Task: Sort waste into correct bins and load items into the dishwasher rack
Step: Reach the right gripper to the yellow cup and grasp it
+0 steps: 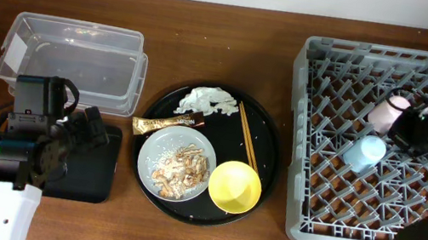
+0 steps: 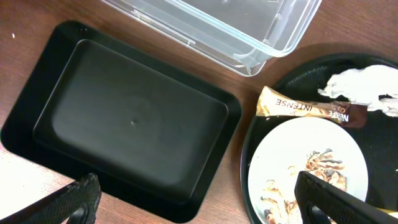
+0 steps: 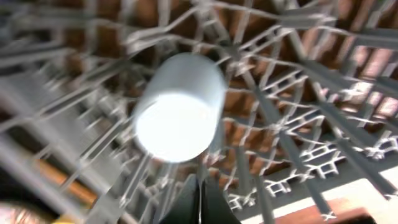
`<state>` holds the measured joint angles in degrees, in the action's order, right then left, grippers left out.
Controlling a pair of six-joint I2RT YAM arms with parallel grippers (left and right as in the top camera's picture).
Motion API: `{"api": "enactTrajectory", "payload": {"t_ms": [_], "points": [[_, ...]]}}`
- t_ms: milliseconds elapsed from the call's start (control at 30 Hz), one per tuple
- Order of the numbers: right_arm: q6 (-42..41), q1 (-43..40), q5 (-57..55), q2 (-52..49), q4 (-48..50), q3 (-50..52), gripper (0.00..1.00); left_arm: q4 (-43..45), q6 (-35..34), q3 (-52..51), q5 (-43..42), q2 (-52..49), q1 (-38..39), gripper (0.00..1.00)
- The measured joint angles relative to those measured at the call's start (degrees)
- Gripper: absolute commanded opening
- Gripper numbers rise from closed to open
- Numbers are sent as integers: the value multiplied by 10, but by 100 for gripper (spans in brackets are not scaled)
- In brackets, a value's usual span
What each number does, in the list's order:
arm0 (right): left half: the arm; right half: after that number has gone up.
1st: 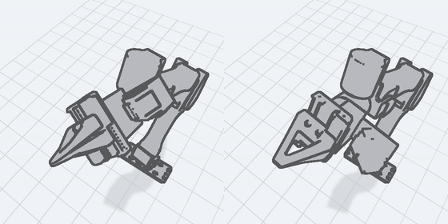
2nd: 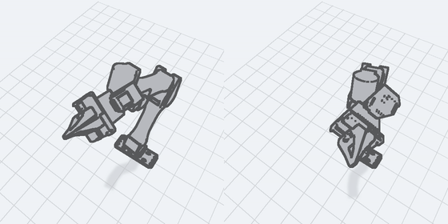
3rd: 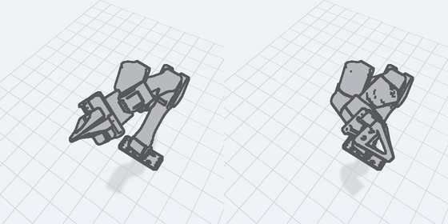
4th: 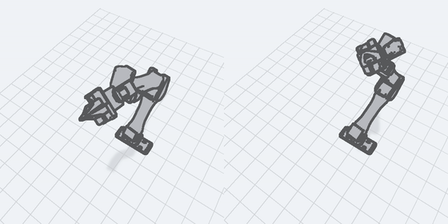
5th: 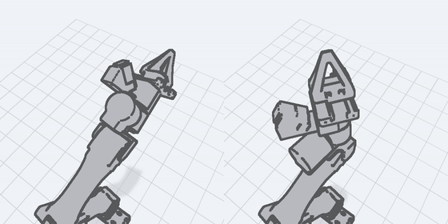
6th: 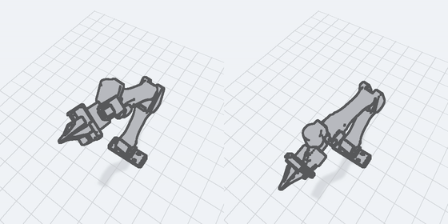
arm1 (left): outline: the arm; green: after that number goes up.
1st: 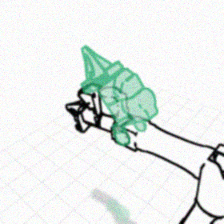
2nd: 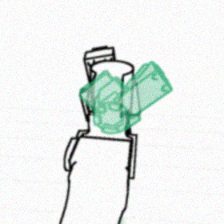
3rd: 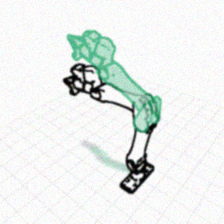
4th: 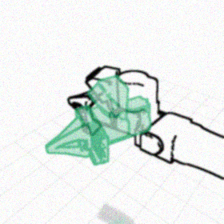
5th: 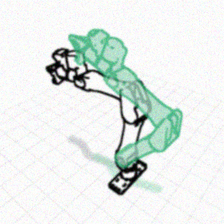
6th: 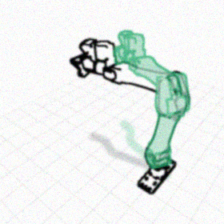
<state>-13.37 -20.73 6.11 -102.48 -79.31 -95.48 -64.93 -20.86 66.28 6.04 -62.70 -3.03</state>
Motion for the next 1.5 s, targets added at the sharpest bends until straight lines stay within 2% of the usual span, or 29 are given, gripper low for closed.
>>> {"api": "enactTrajectory", "payload": {"t_ms": [33, 67, 100, 133, 300, 333, 367, 400, 433, 533, 567, 600, 667, 700, 767, 933, 1100, 1200, 1233, 1267, 1400, 1500], "points": [[22, 5, 40, 13, -3, 0, 11, 0, 0, 0, 0, 0, 0, 99], [49, 30, 90, 34, -9, -1, 31, 0, 0, 0, 0, 0, 0, 99], [62, 55, 109, 48, -13, -1, 45, 0, 0, 0, 0, 0, 0, 100], [71, 97, 127, 68, -17, -2, 50, 0, 0, 0, 0, 0, 0, 99], [63, 335, 143, 86, -17, 15, 55, 0, 0, 0, 0, 0, 0, 99], [45, 382, 127, 85, -13, 33, 61, 0, 0, 0, 0, 0, 0, 99], [16, 416, 103, 86, -2, 50, 77, 0, 0, 0, 0, 0, 0, 99], [-15, 453, 82, 88, 22, 76, 81, 0, 0, 0, 0, 0, 0, 99], [-61, 498, 63, 85, 54, 112, 81, 0, 0, 0, 0, 0, 0, 99], [-129, 567, 44, 90, 175, 187, 76, 1, 0, 0, 0, 0, 0, 100], [-150, 594, 42, 88, 201, 213, 68, 0, 0, 0, 0, 0, 0, 100], [-166, 620, 43, 86, 226, 233, 65, 1, 0, 0, 0, 0, 0, 99], [-160, 645, 40, 85, 285, 245, 49, 0, 0, 0, 0, 0, 0, 100], [-151, 659, 31, 85, 291, 245, 45, 0, 0, 0, 0, 0, 0, 99], [-143, 681, 7, 75, 288, 245, 45, 0, 0, 0, 0, 0, 0, 99], [-135, 687, -13, -9, 273, 246, 33, 0, 0, 0, 0, 0, 0, 99], [-137, 687, -9, -21, 265, 248, 29, 0, 0, 0, 0, 0, 0, 99], [-139, 689, -9, -21, 277, 269, 20, 0, 0, 0, 0, 0, 0, 99], [-143, 690, -7, -22, 277, 273, 15, 0, 0, 0, 0, 0, 0, 99], [-149, 690, -7, -23, 280, 275, 4, 0, 0, 0, 0, 0, 0, 99], [-152, 690, -10, -23, 267, 256, 4, 0, 0, 0, 0, 0, 0, 99], [-154, 687, 2, -29, 200, 190, 4, 0, 0, 0, 0, 0, 0, 100]]}}
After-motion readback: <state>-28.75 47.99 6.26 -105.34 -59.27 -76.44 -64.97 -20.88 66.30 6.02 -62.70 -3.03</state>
